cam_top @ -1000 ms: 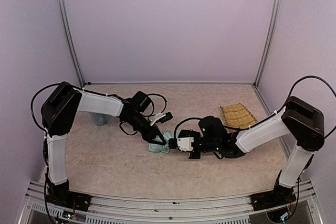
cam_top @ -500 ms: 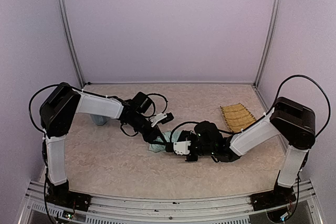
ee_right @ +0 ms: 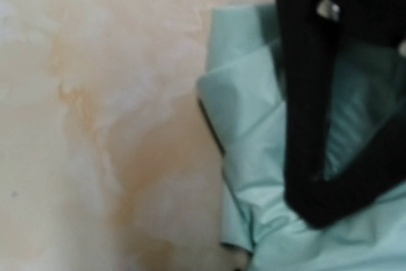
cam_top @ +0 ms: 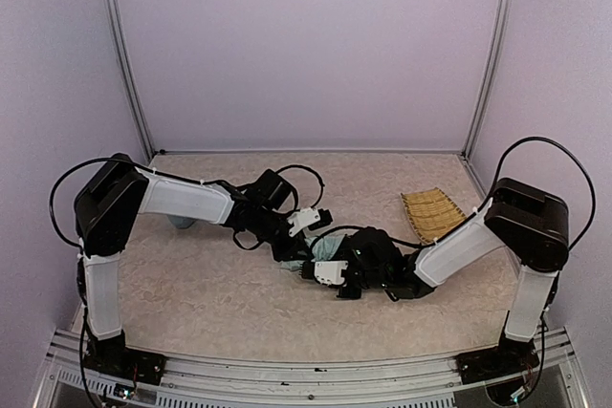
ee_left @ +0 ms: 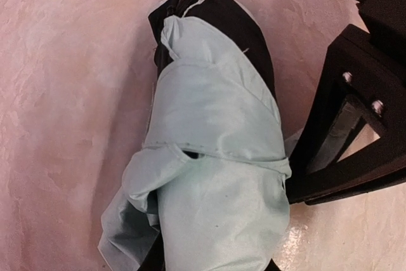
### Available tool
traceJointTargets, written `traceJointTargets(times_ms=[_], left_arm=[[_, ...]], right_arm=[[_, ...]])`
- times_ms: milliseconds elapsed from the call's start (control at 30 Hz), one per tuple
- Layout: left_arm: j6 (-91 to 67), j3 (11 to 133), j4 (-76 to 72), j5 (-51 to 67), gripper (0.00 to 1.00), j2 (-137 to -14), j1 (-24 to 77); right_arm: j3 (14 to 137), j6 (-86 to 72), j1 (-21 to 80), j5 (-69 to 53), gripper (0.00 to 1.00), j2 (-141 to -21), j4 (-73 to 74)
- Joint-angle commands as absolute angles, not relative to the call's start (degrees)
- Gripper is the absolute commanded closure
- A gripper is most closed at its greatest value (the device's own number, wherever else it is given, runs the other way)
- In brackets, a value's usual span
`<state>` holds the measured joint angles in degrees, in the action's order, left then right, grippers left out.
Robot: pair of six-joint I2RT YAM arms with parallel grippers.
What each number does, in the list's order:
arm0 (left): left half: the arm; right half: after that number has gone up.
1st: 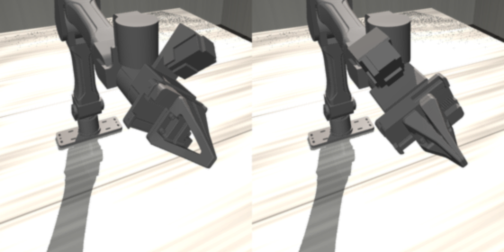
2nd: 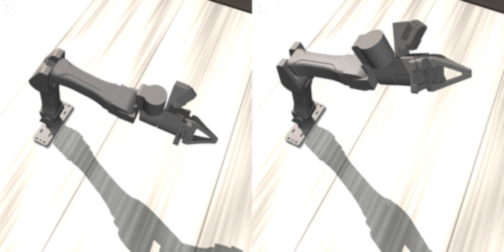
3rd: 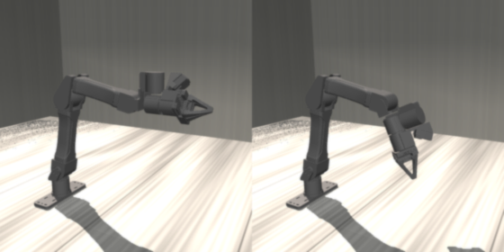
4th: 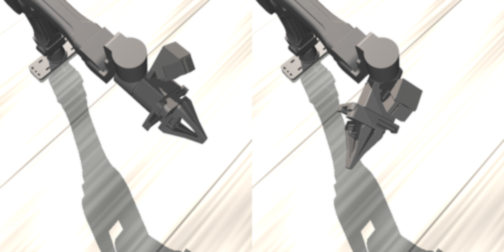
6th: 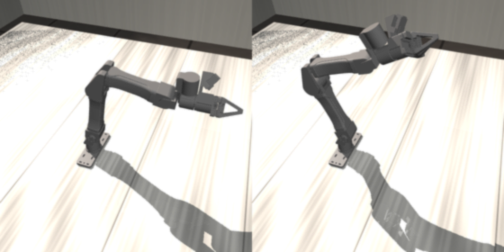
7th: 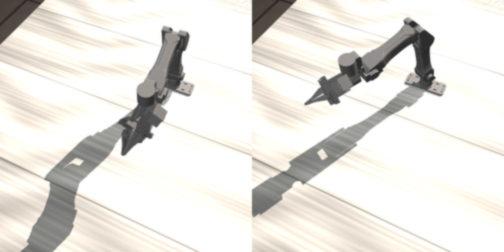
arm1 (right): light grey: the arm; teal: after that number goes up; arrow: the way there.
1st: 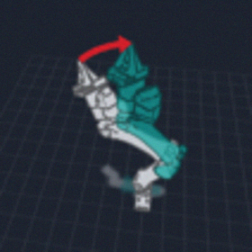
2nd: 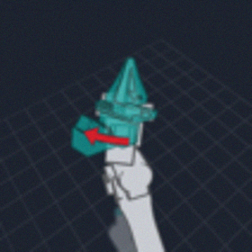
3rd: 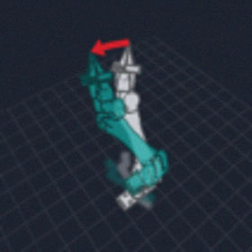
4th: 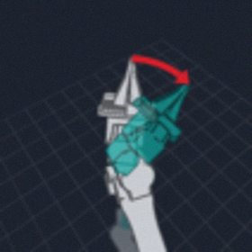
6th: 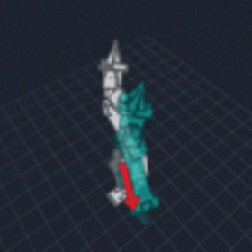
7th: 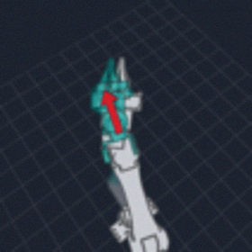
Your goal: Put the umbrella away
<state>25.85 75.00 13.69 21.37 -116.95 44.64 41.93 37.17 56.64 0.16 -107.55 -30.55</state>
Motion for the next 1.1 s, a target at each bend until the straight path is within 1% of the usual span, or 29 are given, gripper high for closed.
traceJointTargets(times_ms=[0, 100, 333, 600, 800, 900, 1067], left_arm=[[28.2, 74.5, 18.9, 11.4, 1.0, -121.9, 44.8], [28.6, 74.6, 19.5, 9.9, 1.0, -121.9, 44.9], [28.9, 76.6, 20.5, 6.5, 1.0, -123.8, 45.1], [29.3, 76.6, 20.7, 6.7, 1.0, -123.8, 45.1], [29.4, 76.6, 20.8, 6.7, 1.0, -123.8, 45.1], [29.4, 76.5, 20.7, 6.8, 1.0, -123.8, 45.2], [29.4, 76.5, 20.7, 6.8, 1.0, -123.7, 45.2]], right_arm=[[39.6, 34.9, 57.6, 0.0, 0.79, -105.8, -23.6], [39.1, 33.5, 57.6, -0.5, 0.77, -104.0, -22.1], [36.8, 30.0, 58.2, -6.8, 0.67, -98.8, -17.5], [34.1, 23.3, 58.2, -13.7, 0.66, -89.9, -14.4], [33.0, 18.7, 57.5, -16.1, 0.65, -83.7, -13.2], [32.6, 13.4, 54.2, -17.1, 0.65, -79.8, -14.0], [31.0, -3.5, 40.4, -25.9, 0.59, -75.8, -21.4]])
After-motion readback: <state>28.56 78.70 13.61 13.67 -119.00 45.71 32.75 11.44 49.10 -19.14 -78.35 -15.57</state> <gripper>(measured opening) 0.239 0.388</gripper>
